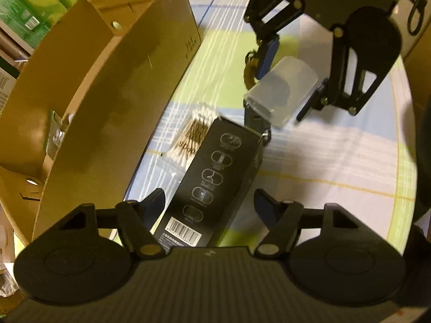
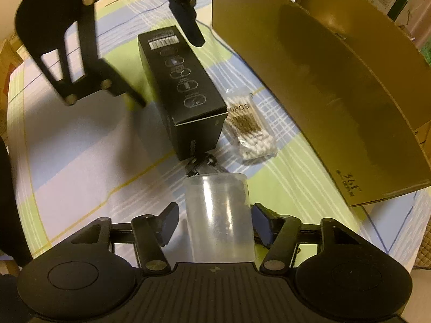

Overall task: Organize objects
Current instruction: 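Grasp the black FLYCO box with the left gripper while the right gripper grasps the clear cup, then carry the black box and clear cup up over the cardboard box, then release the black box with the left gripper while the right gripper drops the cup into the box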

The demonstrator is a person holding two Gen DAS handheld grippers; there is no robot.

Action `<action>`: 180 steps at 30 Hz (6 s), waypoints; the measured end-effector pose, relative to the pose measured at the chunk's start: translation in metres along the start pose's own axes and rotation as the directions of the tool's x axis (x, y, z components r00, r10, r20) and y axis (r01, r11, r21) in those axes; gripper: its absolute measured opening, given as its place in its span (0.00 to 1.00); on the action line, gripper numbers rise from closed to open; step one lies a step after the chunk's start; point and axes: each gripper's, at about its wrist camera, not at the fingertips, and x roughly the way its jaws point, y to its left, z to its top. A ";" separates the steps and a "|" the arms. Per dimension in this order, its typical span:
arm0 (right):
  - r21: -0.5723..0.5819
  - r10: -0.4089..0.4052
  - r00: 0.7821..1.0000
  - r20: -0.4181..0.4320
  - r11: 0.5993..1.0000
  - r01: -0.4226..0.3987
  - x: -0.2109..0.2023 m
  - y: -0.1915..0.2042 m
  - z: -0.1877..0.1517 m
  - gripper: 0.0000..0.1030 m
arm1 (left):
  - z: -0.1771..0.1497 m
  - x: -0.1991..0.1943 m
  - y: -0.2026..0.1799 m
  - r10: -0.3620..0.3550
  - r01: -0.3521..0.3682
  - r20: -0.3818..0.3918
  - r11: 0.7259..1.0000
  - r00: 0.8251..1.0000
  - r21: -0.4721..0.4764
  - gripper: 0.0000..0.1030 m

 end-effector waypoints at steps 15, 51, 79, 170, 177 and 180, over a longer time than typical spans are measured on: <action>0.226 0.014 1.000 0.027 0.974 -0.020 -0.015 -0.004 -0.008 0.49 | -0.002 -0.009 0.002 -0.070 0.048 -0.083 0.968 0.994 -0.247 0.47; 0.555 0.006 0.992 0.122 0.829 -0.073 -0.017 -0.013 -0.031 0.48 | -0.003 -0.004 0.034 -0.061 -0.031 -0.153 0.845 0.986 -0.534 0.41; 0.639 -0.098 0.977 0.190 0.767 -0.048 -0.101 0.019 -0.040 0.48 | -0.011 -0.092 -0.021 -0.038 0.013 -0.015 0.647 0.999 -0.763 0.41; 0.704 -0.275 0.937 0.217 0.709 0.045 -0.118 -0.163 0.075 0.48 | 0.031 -0.092 0.179 0.229 -0.124 0.013 0.573 0.973 -0.810 0.48; 0.710 -0.266 0.937 0.225 0.704 0.029 -0.115 -0.164 0.076 0.48 | 0.032 -0.088 0.177 0.221 -0.120 0.014 0.582 0.975 -0.804 0.49; 0.710 -0.265 0.938 0.223 0.703 0.030 -0.114 -0.165 0.076 0.48 | 0.032 -0.085 0.177 0.221 -0.122 0.013 0.585 0.975 -0.802 0.50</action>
